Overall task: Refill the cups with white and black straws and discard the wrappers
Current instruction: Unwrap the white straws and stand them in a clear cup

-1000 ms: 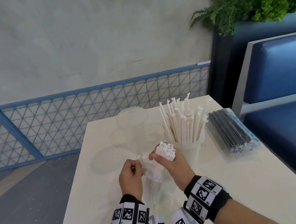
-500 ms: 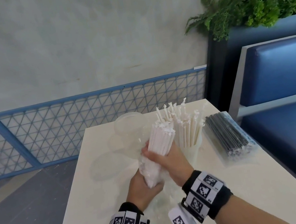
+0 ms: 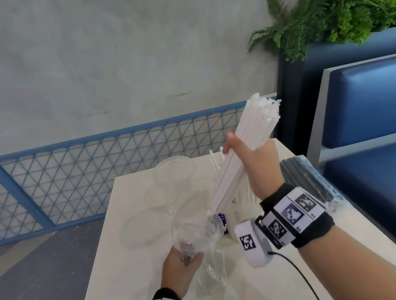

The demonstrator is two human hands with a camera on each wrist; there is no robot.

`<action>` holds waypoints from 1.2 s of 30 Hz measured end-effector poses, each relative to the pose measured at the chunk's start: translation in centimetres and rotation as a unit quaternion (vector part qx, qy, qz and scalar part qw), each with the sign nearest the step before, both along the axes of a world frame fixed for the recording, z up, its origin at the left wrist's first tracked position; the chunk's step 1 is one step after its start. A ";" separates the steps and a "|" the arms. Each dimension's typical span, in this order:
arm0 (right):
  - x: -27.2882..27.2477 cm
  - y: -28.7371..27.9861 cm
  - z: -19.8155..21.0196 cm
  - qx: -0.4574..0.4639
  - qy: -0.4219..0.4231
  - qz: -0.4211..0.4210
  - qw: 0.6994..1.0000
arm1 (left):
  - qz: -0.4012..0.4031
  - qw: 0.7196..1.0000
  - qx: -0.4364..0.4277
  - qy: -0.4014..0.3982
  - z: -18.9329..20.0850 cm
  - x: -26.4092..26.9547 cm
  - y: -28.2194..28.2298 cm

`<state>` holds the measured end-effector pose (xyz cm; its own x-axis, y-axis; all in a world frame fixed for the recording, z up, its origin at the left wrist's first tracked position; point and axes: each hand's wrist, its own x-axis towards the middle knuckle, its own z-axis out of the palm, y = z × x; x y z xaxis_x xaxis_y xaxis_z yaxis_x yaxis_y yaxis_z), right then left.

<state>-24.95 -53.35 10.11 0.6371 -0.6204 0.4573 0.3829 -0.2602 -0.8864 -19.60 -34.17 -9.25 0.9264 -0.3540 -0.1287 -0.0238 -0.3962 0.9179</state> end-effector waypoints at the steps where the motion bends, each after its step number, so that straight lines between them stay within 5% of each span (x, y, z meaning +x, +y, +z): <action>1: 0.3 -0.5 0.3 -0.023 0.001 -0.022 1.000 | 0.016 1.000 -0.006 0.004 0.0 0.2 0.0; 7: 2.1 -1.4 -1.4 -0.080 0.056 -0.089 0.991 | 0.023 0.998 -0.055 0.001 1.4 0.4 -0.7; 20: 4.3 -1.8 -8.4 -0.019 0.214 -0.074 0.974 | 0.047 0.983 -0.174 0.015 4.5 -0.5 -1.6; 28: 4.5 -1.4 -6.8 -0.052 0.198 -0.115 0.972 | 0.071 0.980 -0.184 0.026 3.8 -0.1 -1.2; 36: 4.7 -1.3 -7.3 -0.072 0.209 -0.051 0.974 | 0.076 0.979 -0.188 0.025 4.0 -0.3 -1.6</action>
<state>-20.21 -54.66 2.83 0.7242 -0.6393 0.2585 -0.0379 -0.4112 -0.9107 -19.94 -35.77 -5.27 0.9676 -0.2445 -0.0625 0.0578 -0.0265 0.9980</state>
